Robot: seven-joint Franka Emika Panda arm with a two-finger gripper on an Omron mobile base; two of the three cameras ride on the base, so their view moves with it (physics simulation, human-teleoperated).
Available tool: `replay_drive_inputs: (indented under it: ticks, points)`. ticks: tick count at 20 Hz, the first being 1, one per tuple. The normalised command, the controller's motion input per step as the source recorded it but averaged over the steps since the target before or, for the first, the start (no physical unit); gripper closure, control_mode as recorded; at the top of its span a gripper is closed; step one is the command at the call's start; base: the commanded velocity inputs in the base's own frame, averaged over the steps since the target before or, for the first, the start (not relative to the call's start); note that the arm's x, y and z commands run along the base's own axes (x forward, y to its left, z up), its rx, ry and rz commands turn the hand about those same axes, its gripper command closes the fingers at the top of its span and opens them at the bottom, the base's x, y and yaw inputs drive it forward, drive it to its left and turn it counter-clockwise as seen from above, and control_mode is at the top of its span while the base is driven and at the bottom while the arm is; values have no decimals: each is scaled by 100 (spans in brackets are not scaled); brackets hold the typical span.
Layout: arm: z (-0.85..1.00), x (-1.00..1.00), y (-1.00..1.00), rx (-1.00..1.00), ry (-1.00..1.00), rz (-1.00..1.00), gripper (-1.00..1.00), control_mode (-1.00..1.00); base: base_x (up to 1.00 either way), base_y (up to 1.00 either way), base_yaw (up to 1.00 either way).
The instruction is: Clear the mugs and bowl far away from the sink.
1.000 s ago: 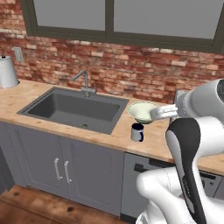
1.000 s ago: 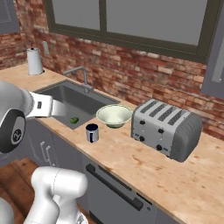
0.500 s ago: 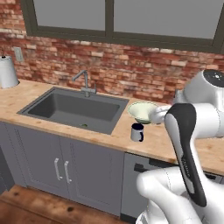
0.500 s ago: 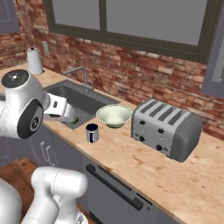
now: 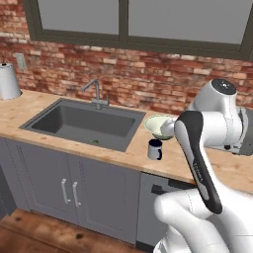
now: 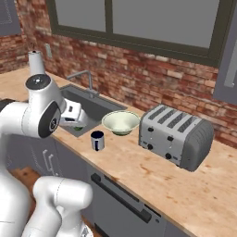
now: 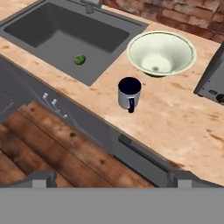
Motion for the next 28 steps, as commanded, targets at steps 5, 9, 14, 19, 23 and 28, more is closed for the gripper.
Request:
replay_drive_inputs:
  ticks: [5, 9, 14, 19, 23, 28]
  points:
    - [-41, 40, -5, -2, 2, 0, -100, -100, 0, 0, 0]
    - [-40, 33, -11, 0, 10, 0, -100, -100, 0, 0, 0]
    - [-40, 25, -16, 0, 11, 0, -100, -100, 0, 0, 0]
    - [-18, 26, -2, -1, 8, 0, -100, -100, 0, 0, 0]
    - [-7, 18, 0, -4, 4, 0, -100, -100, 0, 0, 0]
    - [-16, 15, -1, -5, 4, 0, -100, -100, 0, 0, 0]
